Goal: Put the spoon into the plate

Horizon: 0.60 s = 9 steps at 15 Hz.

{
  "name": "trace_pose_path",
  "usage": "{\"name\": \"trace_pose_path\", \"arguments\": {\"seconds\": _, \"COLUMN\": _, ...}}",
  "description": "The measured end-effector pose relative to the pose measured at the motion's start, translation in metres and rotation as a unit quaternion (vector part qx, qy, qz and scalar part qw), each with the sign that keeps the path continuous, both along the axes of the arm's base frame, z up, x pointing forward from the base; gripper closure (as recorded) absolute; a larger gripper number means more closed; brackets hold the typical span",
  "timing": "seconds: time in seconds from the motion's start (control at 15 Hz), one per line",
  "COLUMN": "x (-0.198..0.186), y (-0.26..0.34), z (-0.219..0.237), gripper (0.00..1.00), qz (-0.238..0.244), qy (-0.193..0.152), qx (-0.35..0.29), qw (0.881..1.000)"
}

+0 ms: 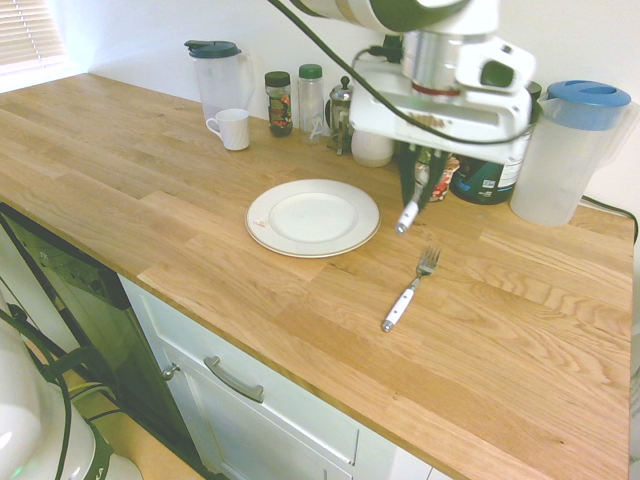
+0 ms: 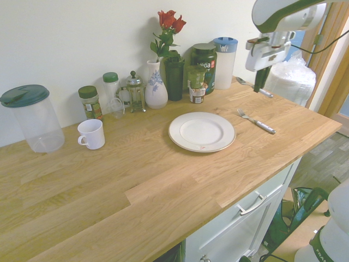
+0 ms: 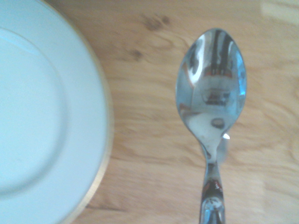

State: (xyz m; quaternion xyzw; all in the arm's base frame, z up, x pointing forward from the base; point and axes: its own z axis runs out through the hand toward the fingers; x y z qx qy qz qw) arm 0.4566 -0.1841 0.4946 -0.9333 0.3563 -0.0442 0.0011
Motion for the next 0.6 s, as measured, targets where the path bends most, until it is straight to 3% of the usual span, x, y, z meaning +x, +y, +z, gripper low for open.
{"name": "trace_pose_path", "arguments": {"seconds": 0.27, "x": 0.033, "y": 0.076, "z": -0.001, "gripper": 1.00, "qz": 0.033, "qy": -0.011, "qx": -0.006, "qw": 0.999}}
{"name": "trace_pose_path", "arguments": {"seconds": 0.6, "x": 0.060, "y": 0.119, "z": -0.042, "gripper": 1.00, "qz": 0.052, "qy": -0.005, "qx": 0.006, "qw": 0.999}}
